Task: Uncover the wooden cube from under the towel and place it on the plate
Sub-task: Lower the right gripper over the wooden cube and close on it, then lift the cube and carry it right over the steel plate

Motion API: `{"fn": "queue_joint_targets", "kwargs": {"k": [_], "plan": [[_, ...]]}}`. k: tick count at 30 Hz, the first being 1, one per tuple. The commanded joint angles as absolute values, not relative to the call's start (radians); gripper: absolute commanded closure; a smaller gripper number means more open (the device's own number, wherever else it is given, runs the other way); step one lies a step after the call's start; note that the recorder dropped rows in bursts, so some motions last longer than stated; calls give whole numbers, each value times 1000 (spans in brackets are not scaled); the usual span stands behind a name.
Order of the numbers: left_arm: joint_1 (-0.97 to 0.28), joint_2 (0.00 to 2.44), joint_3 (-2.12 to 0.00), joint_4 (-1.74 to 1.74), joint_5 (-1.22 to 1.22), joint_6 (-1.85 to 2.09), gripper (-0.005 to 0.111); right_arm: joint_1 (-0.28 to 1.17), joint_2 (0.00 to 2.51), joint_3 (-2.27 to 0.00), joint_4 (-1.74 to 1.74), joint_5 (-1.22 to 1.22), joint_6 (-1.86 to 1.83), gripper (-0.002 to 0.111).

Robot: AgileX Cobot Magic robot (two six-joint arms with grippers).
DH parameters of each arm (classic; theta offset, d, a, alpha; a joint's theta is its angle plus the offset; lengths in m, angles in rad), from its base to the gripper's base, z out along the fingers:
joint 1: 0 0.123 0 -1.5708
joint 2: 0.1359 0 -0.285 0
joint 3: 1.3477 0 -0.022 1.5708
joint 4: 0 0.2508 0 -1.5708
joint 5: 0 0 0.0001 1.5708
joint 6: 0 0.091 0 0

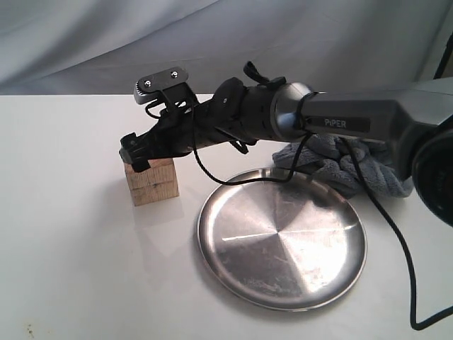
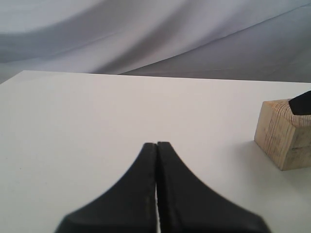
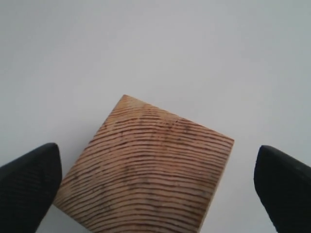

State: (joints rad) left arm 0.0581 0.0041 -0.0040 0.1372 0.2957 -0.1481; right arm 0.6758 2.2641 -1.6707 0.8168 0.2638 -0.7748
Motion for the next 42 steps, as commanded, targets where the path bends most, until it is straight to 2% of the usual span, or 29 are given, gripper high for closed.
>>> {"fn": "queue_joint_targets", "kwargs": {"k": [1, 14, 30, 33, 37, 39, 40, 42], "plan": [[59, 0, 0, 137, 289, -153, 107, 679, 2261, -1675, 823, 282, -774, 3], [59, 0, 0, 137, 289, -153, 107, 768, 2313, -1678, 872, 65, -736, 3], [59, 0, 0, 137, 289, -153, 107, 768, 2368, -1678, 796, 106, -728, 17], [59, 0, 0, 137, 289, -153, 107, 768, 2368, -1678, 776, 106, -728, 33], [59, 0, 0, 137, 289, -153, 107, 768, 2366, -1678, 750, 128, -730, 76], [59, 0, 0, 137, 289, -153, 107, 768, 2354, -1678, 748, 147, -732, 101], [59, 0, 0, 137, 289, -153, 107, 768, 2343, -1678, 748, 153, -732, 108], [59, 0, 0, 137, 289, -153, 107, 768, 2318, -1678, 741, 175, -743, 108]]}}
